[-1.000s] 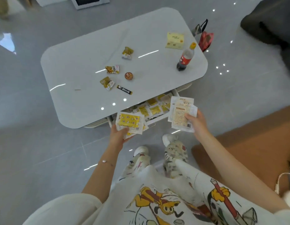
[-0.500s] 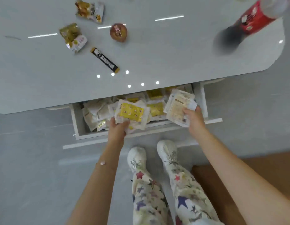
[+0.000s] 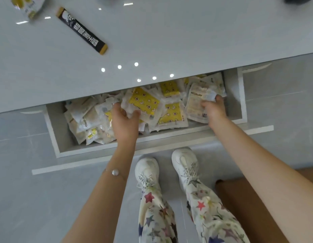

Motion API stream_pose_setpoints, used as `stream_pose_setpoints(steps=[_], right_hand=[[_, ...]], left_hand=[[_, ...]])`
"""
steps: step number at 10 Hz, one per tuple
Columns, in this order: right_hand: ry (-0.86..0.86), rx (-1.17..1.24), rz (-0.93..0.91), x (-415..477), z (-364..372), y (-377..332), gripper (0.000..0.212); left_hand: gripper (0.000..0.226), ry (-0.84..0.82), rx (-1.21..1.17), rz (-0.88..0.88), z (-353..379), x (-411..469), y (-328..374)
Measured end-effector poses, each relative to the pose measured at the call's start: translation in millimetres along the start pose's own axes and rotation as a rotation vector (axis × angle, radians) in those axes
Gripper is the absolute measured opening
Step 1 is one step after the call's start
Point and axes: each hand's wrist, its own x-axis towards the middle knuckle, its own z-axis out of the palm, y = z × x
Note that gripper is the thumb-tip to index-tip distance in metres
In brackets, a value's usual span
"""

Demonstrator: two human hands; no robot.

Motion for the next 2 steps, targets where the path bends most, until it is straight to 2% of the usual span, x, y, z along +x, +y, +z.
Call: stream_pose_setpoints(steps=[1,2], right_hand=[[0.018,-0.069,-0.043,-8.9,0.7,-8.1,0.052],[0.08,-0.271,-0.179,-34.2,-7.2,-19.4,0.068]], left_hand=[[0.05,0.031,0.001,0.03,-1.8,-10.2,11.4],[0.05,0.047,0.035,0.051,-16.3,-34.3,28.1]])
